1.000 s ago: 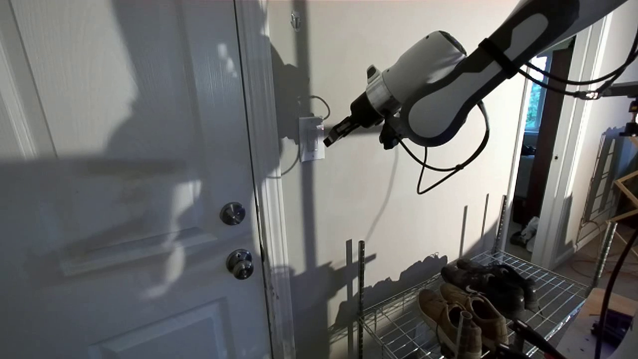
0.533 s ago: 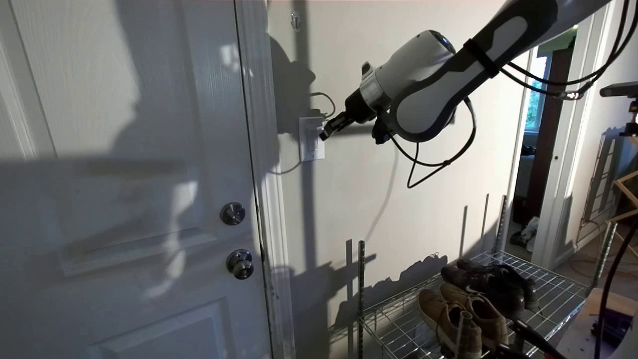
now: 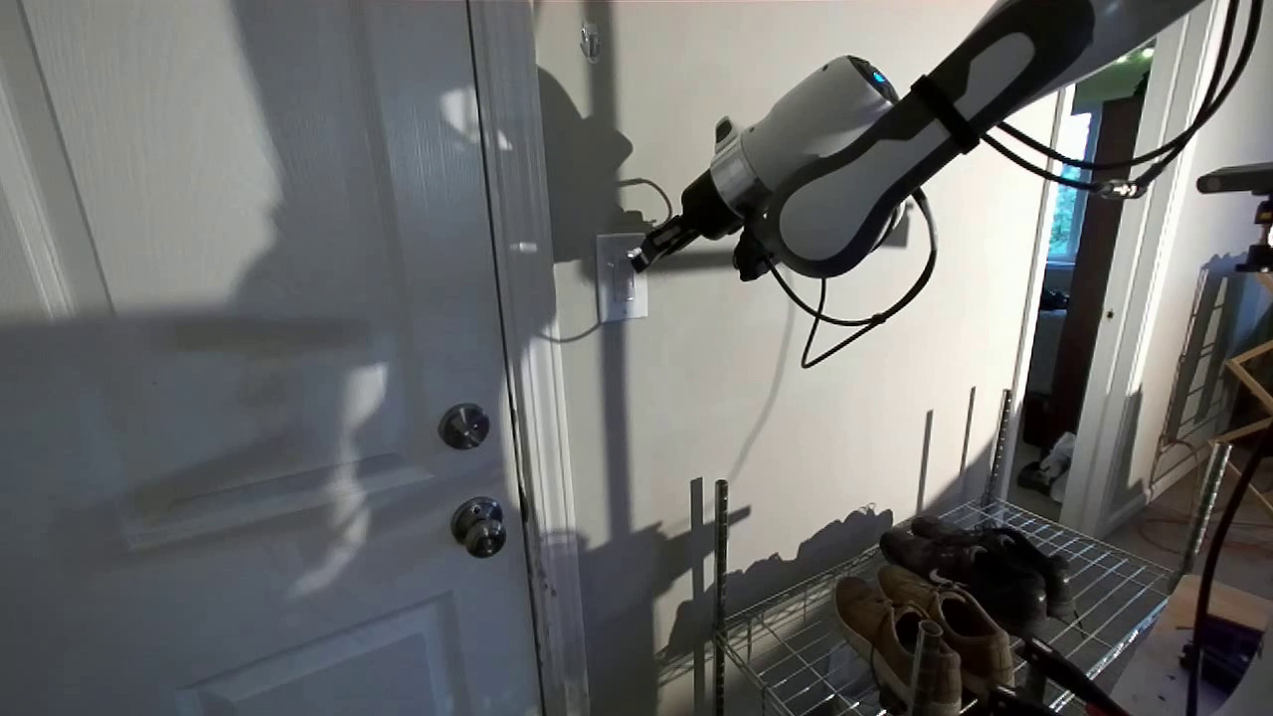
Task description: Turn on the light switch.
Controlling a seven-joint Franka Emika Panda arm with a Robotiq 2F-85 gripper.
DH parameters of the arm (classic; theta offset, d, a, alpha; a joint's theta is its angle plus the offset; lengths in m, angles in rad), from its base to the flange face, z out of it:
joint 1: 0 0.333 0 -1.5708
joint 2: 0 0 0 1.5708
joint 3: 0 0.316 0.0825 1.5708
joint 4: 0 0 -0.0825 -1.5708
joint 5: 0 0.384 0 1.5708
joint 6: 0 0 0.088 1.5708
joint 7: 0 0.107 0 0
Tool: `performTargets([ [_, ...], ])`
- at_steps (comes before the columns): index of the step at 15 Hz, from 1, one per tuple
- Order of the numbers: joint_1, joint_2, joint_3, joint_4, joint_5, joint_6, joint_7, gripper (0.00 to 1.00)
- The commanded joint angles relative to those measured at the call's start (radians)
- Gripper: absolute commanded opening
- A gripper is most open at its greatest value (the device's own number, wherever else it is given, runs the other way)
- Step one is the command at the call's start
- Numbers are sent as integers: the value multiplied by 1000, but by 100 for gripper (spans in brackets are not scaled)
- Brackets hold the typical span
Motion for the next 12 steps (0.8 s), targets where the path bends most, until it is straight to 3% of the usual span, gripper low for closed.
performTargets([
  [1, -91, 16, 77, 25, -19, 6, -34, 6],
  [12, -315, 9, 341, 14, -13, -14, -17, 6],
])
